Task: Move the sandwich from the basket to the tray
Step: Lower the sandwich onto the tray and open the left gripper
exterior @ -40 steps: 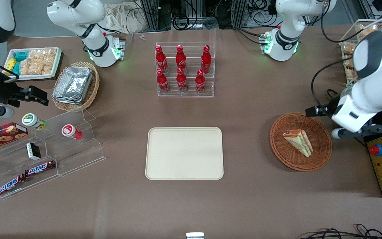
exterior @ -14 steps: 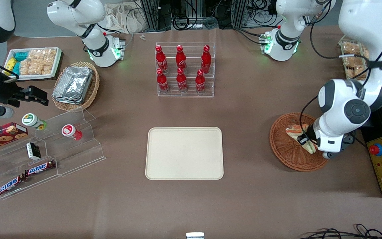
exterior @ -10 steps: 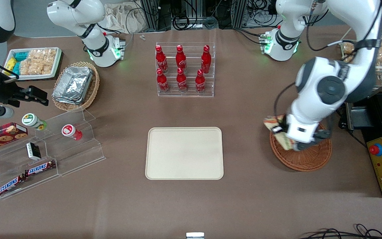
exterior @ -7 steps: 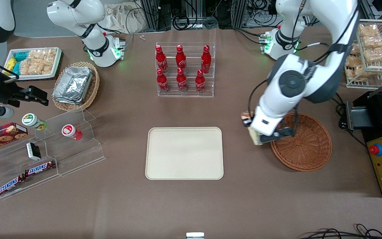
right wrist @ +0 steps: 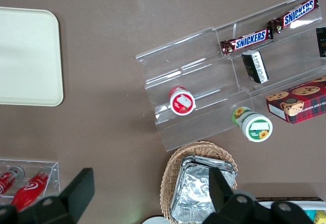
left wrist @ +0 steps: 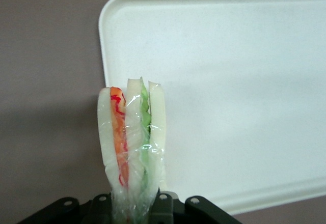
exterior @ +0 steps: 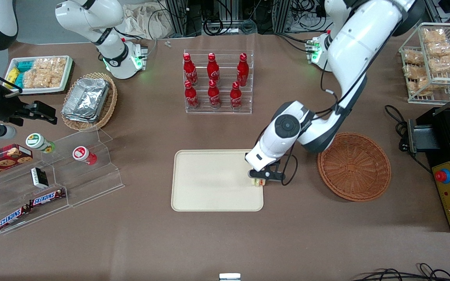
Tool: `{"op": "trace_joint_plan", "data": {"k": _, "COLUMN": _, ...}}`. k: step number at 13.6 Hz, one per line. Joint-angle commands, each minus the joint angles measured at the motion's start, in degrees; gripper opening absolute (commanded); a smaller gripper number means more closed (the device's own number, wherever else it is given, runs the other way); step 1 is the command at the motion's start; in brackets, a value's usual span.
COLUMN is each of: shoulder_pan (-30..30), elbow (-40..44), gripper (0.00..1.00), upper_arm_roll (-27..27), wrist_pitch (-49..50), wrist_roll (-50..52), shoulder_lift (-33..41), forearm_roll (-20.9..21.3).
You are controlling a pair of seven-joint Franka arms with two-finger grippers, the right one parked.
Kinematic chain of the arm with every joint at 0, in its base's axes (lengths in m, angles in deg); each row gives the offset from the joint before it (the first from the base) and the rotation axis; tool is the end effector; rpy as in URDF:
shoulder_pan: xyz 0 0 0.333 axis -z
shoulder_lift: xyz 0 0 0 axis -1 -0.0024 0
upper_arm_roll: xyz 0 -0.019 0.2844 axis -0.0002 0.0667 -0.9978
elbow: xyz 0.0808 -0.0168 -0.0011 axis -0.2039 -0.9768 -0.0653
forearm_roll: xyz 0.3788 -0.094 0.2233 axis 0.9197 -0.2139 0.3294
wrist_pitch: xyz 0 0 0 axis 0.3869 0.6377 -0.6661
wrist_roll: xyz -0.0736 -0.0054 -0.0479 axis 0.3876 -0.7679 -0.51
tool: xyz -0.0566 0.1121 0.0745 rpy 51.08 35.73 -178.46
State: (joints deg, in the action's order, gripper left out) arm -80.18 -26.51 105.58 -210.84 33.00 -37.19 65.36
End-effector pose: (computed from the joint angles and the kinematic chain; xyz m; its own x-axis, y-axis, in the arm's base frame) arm 0.5881 -0.4209 0.1350 0.9928 -0.0905 0.0782 -0.1032 -0.9788 0.1767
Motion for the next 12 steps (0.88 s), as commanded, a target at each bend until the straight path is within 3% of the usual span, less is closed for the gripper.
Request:
{"op": "trace_joint_plan", "data": {"k": 1, "shoulder_pan": 1.65, "elbow": 4.76, "gripper": 0.00, "upper_arm_roll": -0.05, "wrist_pitch": -1.40, "wrist_roll": -0.38, "shoulder_lift": -3.71, "forearm_roll": 2.01}}
{"op": "trace_joint_plan", "data": {"k": 2, "shoulder_pan": 2.01, "elbow": 5.21, "gripper": 0.27, "upper_arm_roll": -0.14, "wrist_pitch": -2.10, "wrist_roll": -0.12, "shoulder_lift": -4.42, "forearm_roll": 1.84}}
{"op": "trace_joint_plan", "data": {"k": 3, "shoulder_pan": 2.01, "elbow": 5.22, "gripper": 0.86, "upper_arm_roll": -0.14, "wrist_pitch": -2.55, "wrist_roll": 0.58, "shoulder_lift": -4.77, "forearm_roll": 1.93}}
{"op": "trace_joint_plan", "data": {"k": 4, "shoulder_pan": 2.01, "elbow": 5.22, "gripper": 1.00, "upper_arm_roll": -0.14, "wrist_pitch": -2.64, "wrist_roll": 0.85, "shoulder_lift": -4.77, "forearm_roll": 1.84}}
{"op": "trace_joint_plan", "data": {"k": 6, "shoulder_pan": 1.92, "elbow": 5.22, "gripper": 1.00, "upper_arm_roll": -0.14, "wrist_pitch": -2.55, "wrist_roll": 1.20, "shoulder_lift": -3.73, "forearm_roll": 2.02}}
{"op": "trace_joint_plan", "data": {"k": 8, "shoulder_pan": 1.40, "elbow": 4.52, "gripper": 1.00, "upper_arm_roll": -0.23, "wrist_pitch": -0.54, "wrist_roll": 4.69, "shoulder_lift": 2.66, "forearm_roll": 1.93}}
{"op": "trace_joint_plan", "data": {"k": 12, "shoulder_pan": 1.22, "elbow": 7.31, "gripper": 1.00, "upper_arm_roll": -1.80, "wrist_pitch": 18.57, "wrist_roll": 5.69, "shoulder_lift": 14.62, "forearm_roll": 0.70}}
